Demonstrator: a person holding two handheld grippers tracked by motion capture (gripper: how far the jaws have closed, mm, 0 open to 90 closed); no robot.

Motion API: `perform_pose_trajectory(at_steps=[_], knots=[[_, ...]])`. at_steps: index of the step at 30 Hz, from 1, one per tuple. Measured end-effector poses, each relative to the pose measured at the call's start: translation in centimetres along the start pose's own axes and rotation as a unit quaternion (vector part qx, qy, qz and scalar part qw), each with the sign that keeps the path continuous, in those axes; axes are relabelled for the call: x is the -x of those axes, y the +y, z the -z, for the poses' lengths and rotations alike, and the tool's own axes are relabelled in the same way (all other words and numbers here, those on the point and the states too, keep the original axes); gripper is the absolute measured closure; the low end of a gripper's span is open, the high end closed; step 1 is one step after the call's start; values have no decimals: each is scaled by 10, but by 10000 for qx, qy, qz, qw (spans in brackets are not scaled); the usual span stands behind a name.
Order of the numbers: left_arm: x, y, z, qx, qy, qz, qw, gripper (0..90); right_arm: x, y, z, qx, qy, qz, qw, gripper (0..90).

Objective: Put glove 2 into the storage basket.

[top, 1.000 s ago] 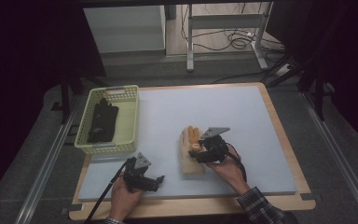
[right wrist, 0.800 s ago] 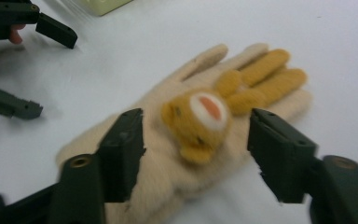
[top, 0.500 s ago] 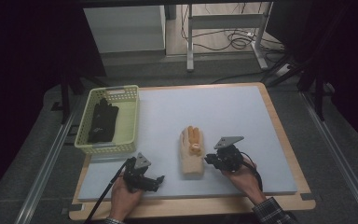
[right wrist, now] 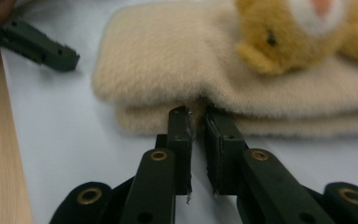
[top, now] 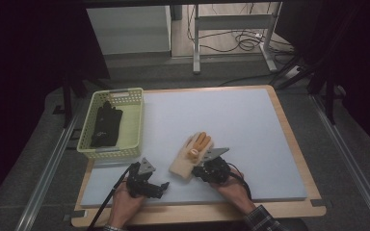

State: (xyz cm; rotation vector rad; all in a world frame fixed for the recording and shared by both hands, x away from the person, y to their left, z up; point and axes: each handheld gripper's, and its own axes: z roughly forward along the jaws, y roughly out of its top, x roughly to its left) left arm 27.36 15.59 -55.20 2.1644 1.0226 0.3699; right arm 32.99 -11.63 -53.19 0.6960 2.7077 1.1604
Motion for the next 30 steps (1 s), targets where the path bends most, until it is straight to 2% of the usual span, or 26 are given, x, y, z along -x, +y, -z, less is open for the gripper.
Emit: perform_pose_trajectory(at_steps=[1,4,5,6,8,9,10,11,12,13,16,17,18,20,23,25,26,28,29,30], knots=[[0,0,0,-21,-4,-14,10000,11,-4,4,-5,-1,-21,76,10000,759],[0,4,2,-196,20,-29,9998,10,-6,6,-5,-28,-112,158,9998,713],[0,7,2,-309,53,-53,9995,0,-6,4,1,-13,-224,199,9995,669],[2,15,2,-418,173,-160,9988,0,-4,2,5,-11,-299,191,9994,644],[3,21,3,-405,158,-177,9989,0,-2,-1,8,-20,-375,178,9991,612],[4,27,3,-356,72,-152,9992,0,1,-4,13,-28,-455,146,9989,584],[4,40,3,-245,-166,-85,9995,0,10,-10,22,-17,-590,29,9983,540],[4,40,3,-245,-166,-85,9995,0,10,-10,22,-17,-590,29,9983,540],[5,52,1,-203,-309,-30,9993,0,18,-17,32,38,-699,-113,9975,486],[5,52,1,-203,-309,-30,9993,0,18,-17,32,38,-699,-113,9975,486],[7,73,-10,-264,-408,-19,9988,0,32,-28,52,98,-911,-346,9952,385],[7,73,-10,-264,-408,-19,9988,0,32,-28,52,98,-911,-346,9952,385],[8,81,-18,-290,-481,4,9984,0,39,-35,62,159,-1046,-429,9935,353],[9,84,-22,-312,-480,37,9984,0,46,-41,72,215,-1169,-540,9914,329],[13,93,-36,-420,-407,39,9983,0,53,-48,80,263,-1335,-627,9887,309],[15,97,-45,-514,-306,-33,9982,0,60,-55,88,308,-1425,-778,9862,287],[16,99,-49,-558,-293,-50,9980,0,64,-58,91,335,-1473,-843,9849,279],[17,102,-57,-659,-258,-105,9974,0,72,-69,99,339,-1697,-954,9803,259],[19,103,-61,-684,-252,-129,9973,0,72,-69,99,339,-1697,-954,9803,259],[21,103,-64,-680,-231,-117,9973,0,74,-72,101,335,-1787,-973,9785,253]])
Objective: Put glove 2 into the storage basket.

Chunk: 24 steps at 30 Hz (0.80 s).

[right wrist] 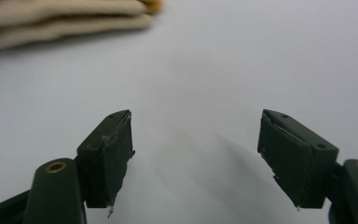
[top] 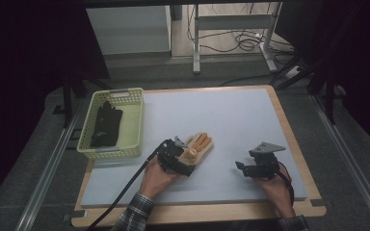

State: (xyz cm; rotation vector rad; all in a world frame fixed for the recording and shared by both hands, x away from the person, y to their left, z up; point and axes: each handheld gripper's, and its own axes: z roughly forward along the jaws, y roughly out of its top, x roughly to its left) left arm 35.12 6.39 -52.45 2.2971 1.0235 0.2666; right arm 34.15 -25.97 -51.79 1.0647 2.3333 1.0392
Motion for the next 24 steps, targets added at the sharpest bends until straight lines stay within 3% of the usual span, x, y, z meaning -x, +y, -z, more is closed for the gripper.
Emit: perform_pose_trajectory(at_steps=[4,7,10,11,14,15,16,20,24], knots=[[4,1,-12,-186,220,-79,9996,0,11,-11,-1,-49,-275,-91,9996,224],[5,1,-12,-161,187,-15,9997,0,12,-14,-3,-134,-324,-106,9993,197],[8,1,-7,-139,127,-84,9998,155,13,-14,-4,-159,-308,-121,9993,191],[9,1,-6,-116,121,-87,9998,155,12,-14,-4,-160,-314,-119,9993,191],[11,1,-4,-92,127,-94,9998,268,12,-14,-4,-154,-317,-118,9993,191],[12,1,-3,-86,121,-96,9998,344,12,-14,-4,-149,-320,-108,9993,191],[12,1,-2,-77,130,-92,9998,344,12,-14,-4,-149,-320,-108,9993,191],[12,2,1,-98,106,-107,9998,575,12,-14,-4,-149,-321,-111,9993,191],[13,2,4,-84,98,-136,9998,672,12,-14,-4,-147,-322,-110,9993,191]])
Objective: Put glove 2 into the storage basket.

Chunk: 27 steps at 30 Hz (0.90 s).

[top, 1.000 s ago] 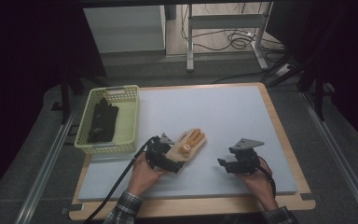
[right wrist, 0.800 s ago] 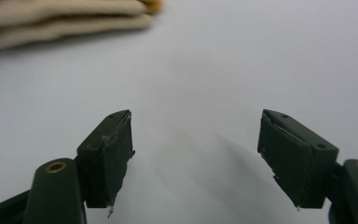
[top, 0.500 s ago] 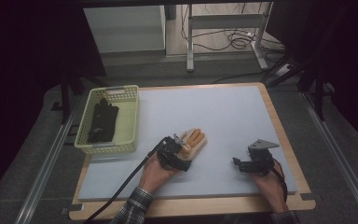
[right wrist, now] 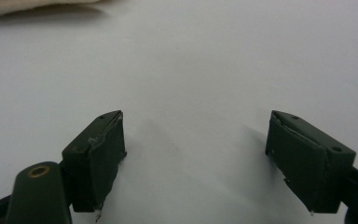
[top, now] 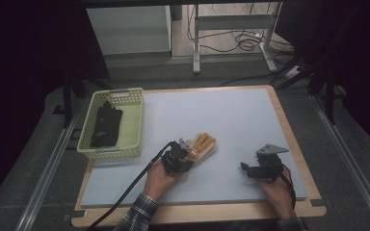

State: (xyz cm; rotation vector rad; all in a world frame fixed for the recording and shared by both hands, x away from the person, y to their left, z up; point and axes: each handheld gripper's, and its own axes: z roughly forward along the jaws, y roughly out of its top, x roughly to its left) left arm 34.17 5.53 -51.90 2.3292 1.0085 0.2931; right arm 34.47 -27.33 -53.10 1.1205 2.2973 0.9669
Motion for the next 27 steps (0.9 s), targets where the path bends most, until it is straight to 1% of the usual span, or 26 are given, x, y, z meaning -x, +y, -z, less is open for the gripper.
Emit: perform_pose_trajectory(at_steps=[2,4,8,9,10,11,12,16,18,19,21,24,26,27], knots=[[0,0,2,9,35,-9,10000,693,0,0,0,0,0,-1,10000,191],[-1,1,6,31,163,-45,9999,703,0,0,0,0,-2,0,10000,191],[-8,3,15,21,188,65,9998,709,0,0,0,0,-1,-1,10000,191],[-12,4,21,52,241,92,9997,709,0,0,0,2,-1,-2,10000,191],[-12,4,21,52,241,92,9997,708,0,0,0,2,-1,-2,10000,191],[-15,6,27,99,265,116,9995,707,0,0,0,2,-1,-4,10000,191],[-15,6,27,99,265,116,9995,707,0,0,0,2,-1,-4,10000,191],[-25,10,40,197,300,235,9991,703,0,0,0,3,-1,-4,10000,191],[-31,13,46,200,364,296,9987,700,0,0,0,5,1,-6,10000,192],[-36,15,52,207,419,340,9983,697,0,0,0,4,2,-5,10000,191],[-39,16,55,212,433,362,9982,696,0,0,0,4,1,-5,10000,191],[-47,19,65,311,436,491,9974,693,0,0,0,3,2,-3,10000,191],[-51,21,72,334,508,553,9966,692,0,0,0,4,-1,-2,10000,191],[-56,24,78,357,571,584,9960,692,0,0,0,-1,2,-12,10000,191]])
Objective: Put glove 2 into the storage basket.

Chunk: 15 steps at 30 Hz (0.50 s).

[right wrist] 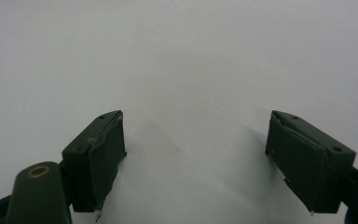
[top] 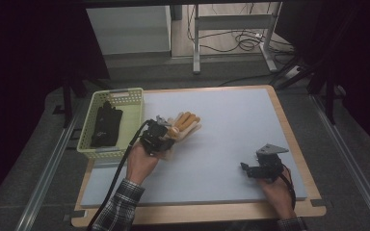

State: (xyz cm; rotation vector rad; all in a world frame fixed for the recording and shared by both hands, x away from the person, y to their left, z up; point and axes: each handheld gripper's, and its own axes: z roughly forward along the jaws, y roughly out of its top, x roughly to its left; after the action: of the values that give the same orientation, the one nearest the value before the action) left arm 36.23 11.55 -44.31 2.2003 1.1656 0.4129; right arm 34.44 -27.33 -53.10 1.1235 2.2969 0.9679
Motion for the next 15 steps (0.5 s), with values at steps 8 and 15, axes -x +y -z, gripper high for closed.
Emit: perform_pose_trajectory(at_steps=[8,15], knots=[[-27,12,20,90,287,202,9993,688,0,0,0,13,-2,1,10000,191],[-66,13,37,200,615,619,9960,691,0,0,0,13,1,-3,10000,191]])
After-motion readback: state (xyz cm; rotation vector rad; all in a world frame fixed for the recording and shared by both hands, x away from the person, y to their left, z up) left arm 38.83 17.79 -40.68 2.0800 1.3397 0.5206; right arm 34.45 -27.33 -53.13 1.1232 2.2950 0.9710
